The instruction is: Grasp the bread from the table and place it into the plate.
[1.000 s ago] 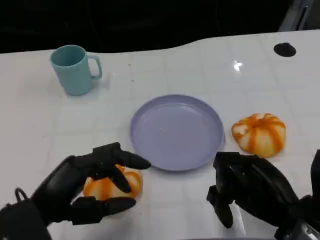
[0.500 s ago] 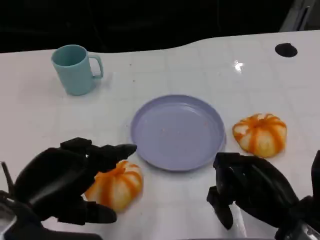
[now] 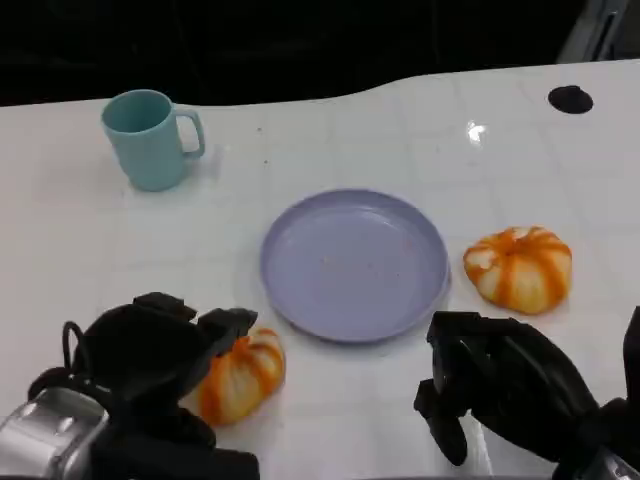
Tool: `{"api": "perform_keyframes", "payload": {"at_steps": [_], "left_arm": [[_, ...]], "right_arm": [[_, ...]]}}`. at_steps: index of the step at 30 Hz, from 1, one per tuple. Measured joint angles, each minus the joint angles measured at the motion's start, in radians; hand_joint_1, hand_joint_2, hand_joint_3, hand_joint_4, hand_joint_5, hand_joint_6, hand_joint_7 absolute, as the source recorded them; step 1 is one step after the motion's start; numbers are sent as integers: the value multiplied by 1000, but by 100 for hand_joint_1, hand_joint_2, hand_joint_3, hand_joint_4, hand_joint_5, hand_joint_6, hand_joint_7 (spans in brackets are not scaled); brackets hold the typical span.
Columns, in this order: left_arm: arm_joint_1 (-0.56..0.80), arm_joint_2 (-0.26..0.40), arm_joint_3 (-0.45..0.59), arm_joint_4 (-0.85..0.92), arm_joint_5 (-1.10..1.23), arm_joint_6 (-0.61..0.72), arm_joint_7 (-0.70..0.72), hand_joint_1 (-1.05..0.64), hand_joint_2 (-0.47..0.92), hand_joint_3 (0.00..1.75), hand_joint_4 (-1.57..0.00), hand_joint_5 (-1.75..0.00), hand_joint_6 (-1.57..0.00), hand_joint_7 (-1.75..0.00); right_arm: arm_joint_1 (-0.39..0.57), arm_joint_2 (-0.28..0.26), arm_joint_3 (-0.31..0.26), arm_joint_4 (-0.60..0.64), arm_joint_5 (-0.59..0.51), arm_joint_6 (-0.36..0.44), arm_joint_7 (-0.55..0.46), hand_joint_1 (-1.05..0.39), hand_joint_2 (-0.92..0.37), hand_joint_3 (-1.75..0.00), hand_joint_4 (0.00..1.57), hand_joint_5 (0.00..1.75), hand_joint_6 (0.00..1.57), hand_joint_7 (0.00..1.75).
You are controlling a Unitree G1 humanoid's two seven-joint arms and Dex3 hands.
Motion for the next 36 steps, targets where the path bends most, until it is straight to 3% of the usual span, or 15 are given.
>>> {"api": "perform_keyframes", "payload": {"at_steps": [7,10,12,13,14,15,16,18,19,21,27,36], "left_arm": [[-87,-24,-75,225,-8,14,70,-70,92,5,-30,-20,-23,-1],[-127,-31,-88,325,-47,-9,127,-52,92,5,-34,-19,-27,-2],[-144,-30,-89,375,-87,-39,157,-34,92,14,-52,-28,-45,-9],[-151,-28,-89,397,-105,-60,180,-30,92,26,-65,-51,-63,-13],[-155,-25,-87,417,-123,-84,217,-26,92,39,-70,-85,-84,-13],[-156,-24,-85,436,-133,-108,263,-26,92,50,-75,-107,-99,-20],[-155,-24,-83,457,-142,-131,315,-26,92,59,-77,-128,-101,-41],[-155,-25,-79,492,-167,-169,400,-26,92,67,-75,-151,-91,-92],[-156,-26,-78,509,-173,-185,432,-27,90,71,-77,-162,-78,-132],[-156,-26,-78,530,-173,-212,500,-28,87,73,-77,-172,-63,-166],[-144,-4,-74,457,-156,-210,577,-22,80,73,-76,-175,-59,-175],[-101,56,2,295,-172,-149,544,-19,71,83,-81,-175,-63,-175]], "right_arm": [[3,1,-1,-11,2,12,-2,-94,-92,-35,128,163,110,153],[4,1,-1,-14,2,13,-2,-93,-92,-35,128,163,110,153],[5,0,-1,-15,2,14,-2,-92,-92,-36,128,163,110,153],[5,0,-1,-15,2,14,-2,-92,-92,-36,128,163,111,153],[5,0,-1,-15,2,14,-2,-92,-92,-37,128,163,111,154],[5,0,-1,-15,2,13,-2,-92,-92,-37,128,163,111,154],[5,0,-1,-15,2,13,-2,-92,-92,-37,128,163,111,154],[5,0,-1,-15,2,13,-1,-92,-92,-37,128,164,110,154],[5,0,-1,-15,2,13,-1,-92,-92,-36,128,163,110,154],[5,0,-1,-15,3,14,-1,-92,-92,-36,128,163,110,155],[5,0,-1,-15,5,15,-1,-92,-92,-35,128,164,110,155],[5,-1,-3,-15,7,18,1,-92,-92,-36,127,163,109,155]]}}
